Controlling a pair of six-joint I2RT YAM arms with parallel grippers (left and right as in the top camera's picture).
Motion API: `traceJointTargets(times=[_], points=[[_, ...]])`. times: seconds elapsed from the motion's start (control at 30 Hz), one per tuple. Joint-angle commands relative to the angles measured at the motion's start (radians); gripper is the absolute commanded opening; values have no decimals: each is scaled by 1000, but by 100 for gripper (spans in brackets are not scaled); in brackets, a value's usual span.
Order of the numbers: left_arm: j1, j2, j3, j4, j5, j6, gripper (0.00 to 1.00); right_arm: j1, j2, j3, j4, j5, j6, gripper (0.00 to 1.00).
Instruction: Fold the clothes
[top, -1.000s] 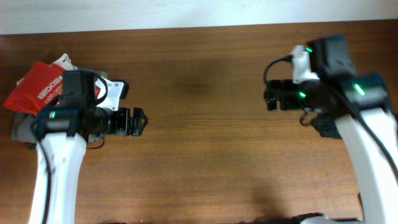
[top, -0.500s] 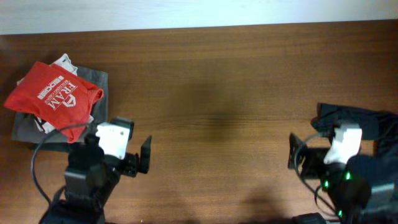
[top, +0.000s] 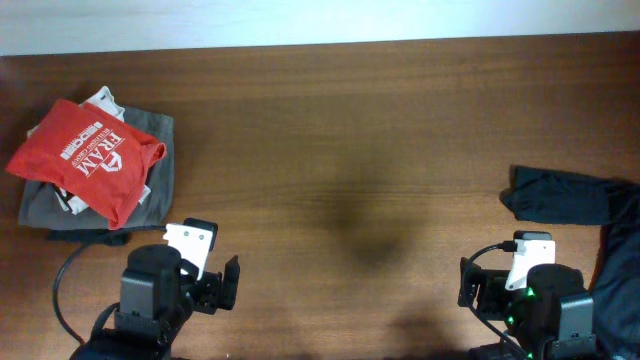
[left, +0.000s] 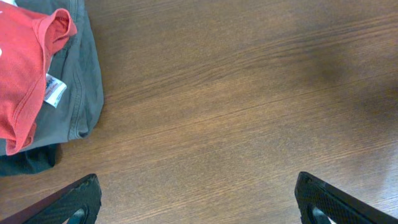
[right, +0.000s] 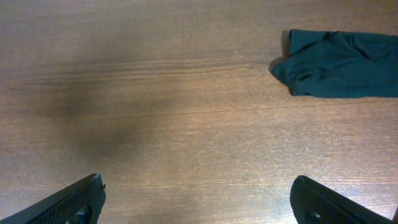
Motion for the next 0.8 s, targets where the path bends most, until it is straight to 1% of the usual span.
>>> traceJointTargets(times=[0.0, 0.3, 0.5, 0.67, 0.77], points=[[-3, -6, -3, -1, -12, -10, 99, -3, -4, -5, -2, 23, 12, 99], [-3, -6, -3, -1, -12, -10, 99, -4, -45, -5, -2, 23, 12, 99], [-3, -6, -3, -1, -13, -10, 99, -4, -201, -9, 3, 24, 3, 99], [-3, -6, -3, -1, -12, -10, 99, -4, -404, -90, 123, 23, -77, 99], [-3, -6, -3, -1, -13, -10, 99, -4, -404, -156, 228, 27, -108, 99]])
